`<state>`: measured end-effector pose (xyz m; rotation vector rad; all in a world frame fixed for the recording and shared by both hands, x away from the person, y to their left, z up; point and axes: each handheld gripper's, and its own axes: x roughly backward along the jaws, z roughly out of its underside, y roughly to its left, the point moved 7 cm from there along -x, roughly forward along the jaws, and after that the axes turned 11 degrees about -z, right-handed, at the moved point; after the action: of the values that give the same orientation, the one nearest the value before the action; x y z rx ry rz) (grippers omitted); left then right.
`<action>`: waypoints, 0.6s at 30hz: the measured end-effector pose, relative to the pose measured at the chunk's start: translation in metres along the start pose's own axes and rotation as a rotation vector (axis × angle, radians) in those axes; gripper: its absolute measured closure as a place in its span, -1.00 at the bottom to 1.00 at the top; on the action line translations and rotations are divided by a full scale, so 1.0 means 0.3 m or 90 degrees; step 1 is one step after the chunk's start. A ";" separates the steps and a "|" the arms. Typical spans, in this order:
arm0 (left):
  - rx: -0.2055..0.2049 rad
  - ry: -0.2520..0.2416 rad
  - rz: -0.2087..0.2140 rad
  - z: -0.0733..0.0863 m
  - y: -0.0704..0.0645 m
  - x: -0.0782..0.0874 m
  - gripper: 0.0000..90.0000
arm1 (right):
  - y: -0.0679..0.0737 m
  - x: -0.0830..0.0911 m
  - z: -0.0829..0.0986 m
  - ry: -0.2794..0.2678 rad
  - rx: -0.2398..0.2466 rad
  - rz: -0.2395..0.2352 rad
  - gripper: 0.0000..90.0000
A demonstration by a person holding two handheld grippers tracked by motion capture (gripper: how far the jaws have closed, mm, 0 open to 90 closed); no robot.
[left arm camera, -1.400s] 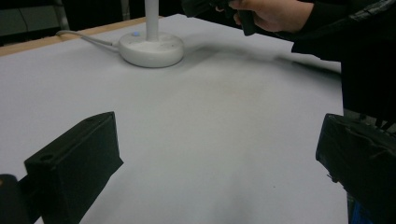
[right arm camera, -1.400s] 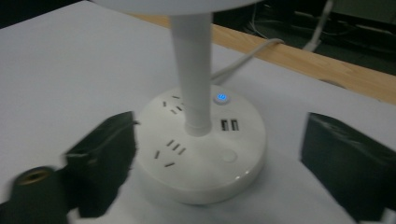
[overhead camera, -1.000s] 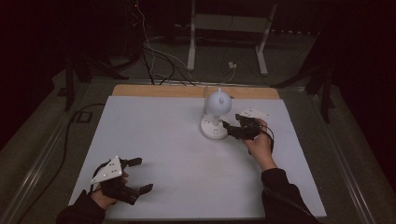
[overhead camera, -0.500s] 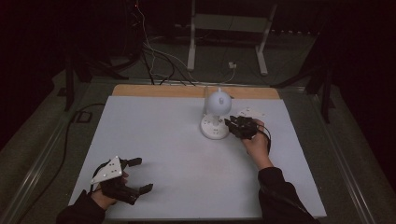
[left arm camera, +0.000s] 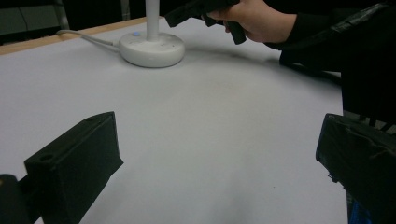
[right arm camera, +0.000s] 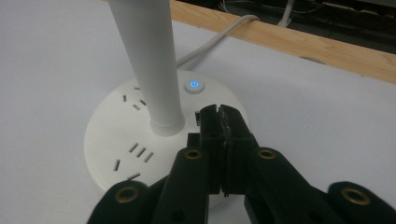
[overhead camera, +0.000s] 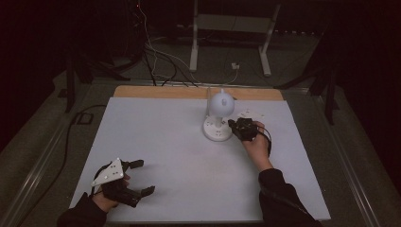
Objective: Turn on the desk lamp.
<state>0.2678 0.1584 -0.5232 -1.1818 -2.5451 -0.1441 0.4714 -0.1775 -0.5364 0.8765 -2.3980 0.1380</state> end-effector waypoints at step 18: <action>-0.002 0.001 0.000 0.001 0.000 0.001 -0.99 | 0.002 -0.035 0.023 0.024 -0.008 -0.004 1.00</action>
<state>0.2676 0.1585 -0.5234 -1.1827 -2.5442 -0.1500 0.4741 -0.1730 -0.5480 0.8678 -2.3595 0.1363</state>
